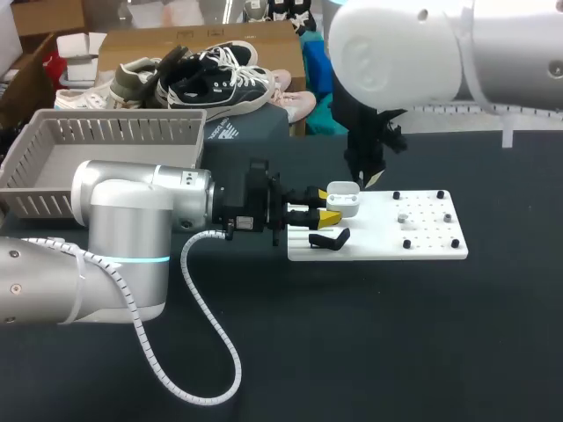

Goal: Pick up each earbud case from the left stands, insert the matching earbuds, close the lid, and place the case in the box.

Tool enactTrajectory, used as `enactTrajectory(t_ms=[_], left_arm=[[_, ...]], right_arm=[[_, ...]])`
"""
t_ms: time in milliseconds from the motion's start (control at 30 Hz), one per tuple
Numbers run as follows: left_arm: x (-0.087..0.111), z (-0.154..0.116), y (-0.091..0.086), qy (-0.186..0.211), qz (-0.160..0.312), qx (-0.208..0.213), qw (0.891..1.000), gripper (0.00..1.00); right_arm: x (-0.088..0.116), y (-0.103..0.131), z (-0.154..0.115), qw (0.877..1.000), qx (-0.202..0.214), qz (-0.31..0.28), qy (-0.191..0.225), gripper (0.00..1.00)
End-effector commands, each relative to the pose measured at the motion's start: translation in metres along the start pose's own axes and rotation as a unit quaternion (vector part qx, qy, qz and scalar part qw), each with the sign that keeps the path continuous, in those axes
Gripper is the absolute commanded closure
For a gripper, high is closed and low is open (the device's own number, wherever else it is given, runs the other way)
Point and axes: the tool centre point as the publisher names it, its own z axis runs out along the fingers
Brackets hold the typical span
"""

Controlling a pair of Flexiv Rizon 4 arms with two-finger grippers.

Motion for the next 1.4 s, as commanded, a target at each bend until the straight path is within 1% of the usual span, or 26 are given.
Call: enactTrajectory(t_ms=[33, 233, 667, 1200, 1400], left_arm=[[0.0, 0.0, -0.001, -0.001, 0.001, -0.001, 1.0, 1.0], [0.0, 0.0, -0.001, -0.001, 0.001, -0.001, 1.0, 1.0], [0.0, 0.0, -0.001, -0.001, 0.001, -0.001, 1.0, 1.0], [0.0, 0.0, -0.001, -0.001, 0.001, -0.001, 1.0, 1.0], [0.0, 0.0, -0.001, -0.001, 0.001, -0.001, 1.0, 1.0]], right_arm=[[0.003, 0.0, 0.001, 1.0, 0.0, 0.0, 0.002, 1.0], [0.007, 0.005, 0.004, 1.0, -0.001, -0.007, 0.008, 1.0], [0.01, 0.01, 0.01, 0.999, 0.017, -0.04, -0.005, 1.0], [0.011, 0.011, 0.023, 0.998, 0.028, -0.05, -0.005, 1.0], [0.012, 0.011, 0.024, 0.998, 0.031, -0.052, -0.004, 1.0]])
